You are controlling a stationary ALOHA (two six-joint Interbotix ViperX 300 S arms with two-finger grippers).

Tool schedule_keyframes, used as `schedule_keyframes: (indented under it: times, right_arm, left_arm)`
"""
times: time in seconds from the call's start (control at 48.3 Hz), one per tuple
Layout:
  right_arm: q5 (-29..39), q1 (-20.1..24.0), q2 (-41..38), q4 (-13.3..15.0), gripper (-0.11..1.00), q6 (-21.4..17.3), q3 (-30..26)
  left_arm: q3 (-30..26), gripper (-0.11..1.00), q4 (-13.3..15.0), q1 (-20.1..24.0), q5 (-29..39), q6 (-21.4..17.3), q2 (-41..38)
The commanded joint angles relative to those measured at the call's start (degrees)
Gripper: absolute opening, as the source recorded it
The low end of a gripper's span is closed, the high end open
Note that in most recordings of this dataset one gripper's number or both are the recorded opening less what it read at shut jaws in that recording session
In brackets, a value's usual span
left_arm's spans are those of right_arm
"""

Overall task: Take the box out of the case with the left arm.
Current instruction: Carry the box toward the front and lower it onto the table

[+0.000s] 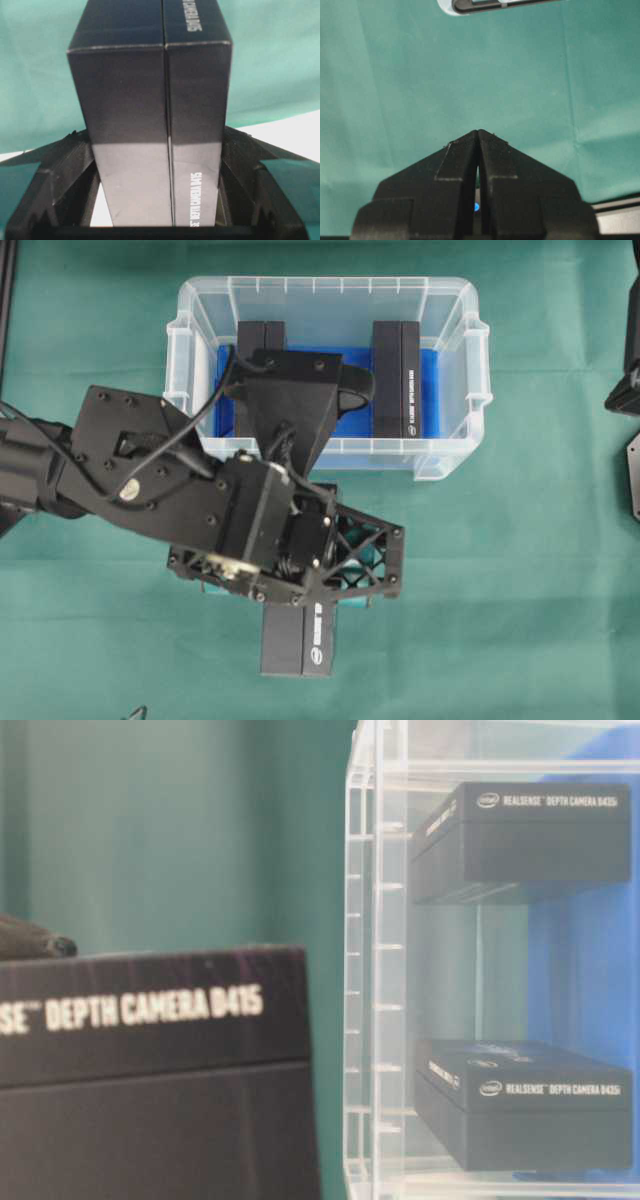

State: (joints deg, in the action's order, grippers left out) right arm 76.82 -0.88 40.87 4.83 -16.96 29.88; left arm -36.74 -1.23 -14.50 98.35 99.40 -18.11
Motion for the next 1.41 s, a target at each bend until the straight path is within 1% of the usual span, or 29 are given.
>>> schedule_keyframes:
  times: [0.0,0.269,0.373,0.497,0.725,0.849,1.014,1.242,1.387]
  right_arm:
    - [-0.18,-0.09,0.09,0.00,0.00,-0.09,-1.05]
    - [-0.18,-0.09,0.00,0.00,0.00,0.00,-1.05]
    - [-0.09,-0.09,0.00,-0.09,0.00,-0.09,-0.97]
    - [-0.18,-0.09,0.00,-0.09,0.00,-0.09,-0.97]
    - [-0.18,-0.09,-0.09,-0.09,0.00,-0.09,-0.97]
    - [-0.18,-0.09,-0.18,-0.09,0.00,-0.09,-0.97]
    - [-0.18,-0.09,-0.26,-0.09,0.00,-0.09,-0.97]
    - [-0.18,-0.09,-0.35,-0.18,0.00,-0.09,-0.97]
    - [-0.18,-0.09,-0.53,-0.09,0.00,-0.09,-0.97]
  left_arm:
    - [-1.49,0.60,-0.18,-0.18,-0.18,0.09,3.16]
    - [-0.44,0.60,-0.79,-0.18,-0.53,0.00,3.16]
    - [2.29,0.60,-0.79,-0.18,-2.29,-0.09,3.25]
    - [7.03,0.60,-0.79,-0.18,-6.94,-0.09,3.69]
    - [17.84,0.60,-0.79,-0.09,-16.35,0.26,5.45]
    - [22.94,0.60,-0.35,0.00,-21.27,0.44,5.80]
    - [28.04,0.60,-0.35,0.00,-28.39,0.35,5.01]
    - [34.10,0.60,-0.09,0.18,-35.51,-0.35,2.90]
    - [37.00,0.60,0.09,0.88,-39.81,-0.70,2.81]
